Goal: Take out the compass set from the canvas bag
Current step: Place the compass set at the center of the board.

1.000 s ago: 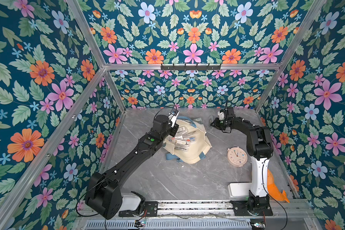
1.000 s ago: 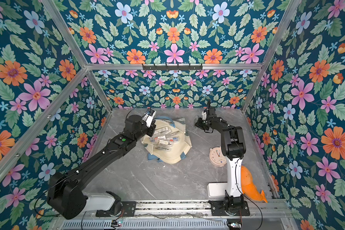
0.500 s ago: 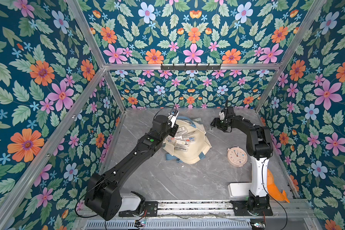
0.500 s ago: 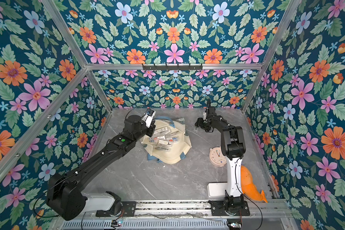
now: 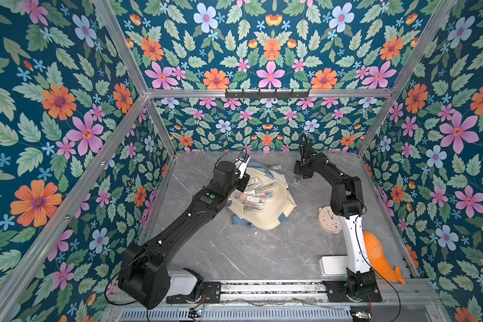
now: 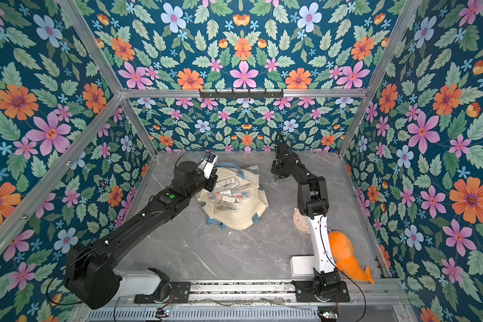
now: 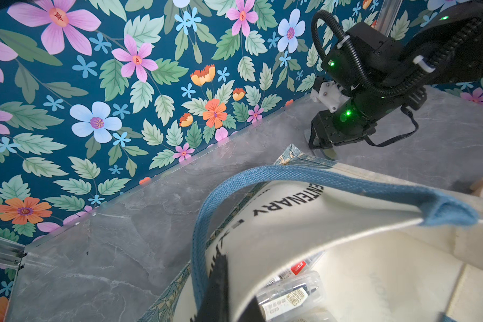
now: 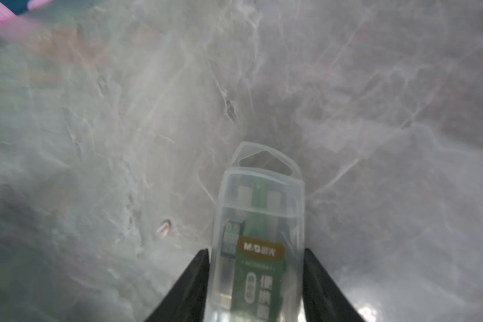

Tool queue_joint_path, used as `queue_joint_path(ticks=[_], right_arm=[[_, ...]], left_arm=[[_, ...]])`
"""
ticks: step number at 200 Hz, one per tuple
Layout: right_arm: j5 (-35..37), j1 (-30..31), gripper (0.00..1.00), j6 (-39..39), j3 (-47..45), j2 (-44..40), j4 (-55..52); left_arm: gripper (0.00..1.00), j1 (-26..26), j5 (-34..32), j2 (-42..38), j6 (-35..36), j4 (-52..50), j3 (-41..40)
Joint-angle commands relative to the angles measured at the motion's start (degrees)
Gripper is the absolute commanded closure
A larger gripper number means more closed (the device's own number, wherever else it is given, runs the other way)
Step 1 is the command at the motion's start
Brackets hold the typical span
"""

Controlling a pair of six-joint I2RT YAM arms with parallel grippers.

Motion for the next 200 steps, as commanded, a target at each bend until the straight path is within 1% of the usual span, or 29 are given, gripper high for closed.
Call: queue_joint_path(ticks=[1, 16, 43, 79, 108, 135, 175, 200], right_arm=[[0.6, 0.0, 0.54, -1.0, -0.3, 0.2, -6.7], [-0.8, 0.0, 0.58, -2.7, -0.4, -0.1, -6.3], [-3.1, 0.1, 0.61, -6.0, -1.0, -0.8, -5.2], [-7.6, 0.1, 0.62, -11.1, -0.5, -0.3, -4.6], [-8.2, -0.1, 0.61, -13.7, 2.3, 1.5, -6.0], [-8.4, 0.0, 0.57, -14.9, 4.5, 2.8, -7.4], [-9.4, -0.1, 0.46, -15.5, 4.3, 2.0, -7.1], [-9.1, 0.0, 0.41, -15.7, 4.8, 1.4, -7.5]], left_arm=[[1.00, 0.1, 0.5, -0.5, -0.1, 2.0, 0.1], [1.00, 0.1, 0.7, -0.5, -0.2, 2.0, 0.1], [1.00, 0.1, 0.9, -0.4, -0.4, 1.9, 0.2], [1.00, 0.1, 0.9, -0.5, -0.5, 1.9, 0.2], [1.00, 0.1, 1.0, -0.4, -0.5, 1.9, 0.2], [1.00, 0.1, 1.0, -0.4, -0.5, 1.8, 0.3], [1.00, 0.1, 0.7, -0.5, -0.3, 1.7, 0.3], [1.00, 0.1, 0.6, -0.5, -0.2, 1.7, 0.2]])
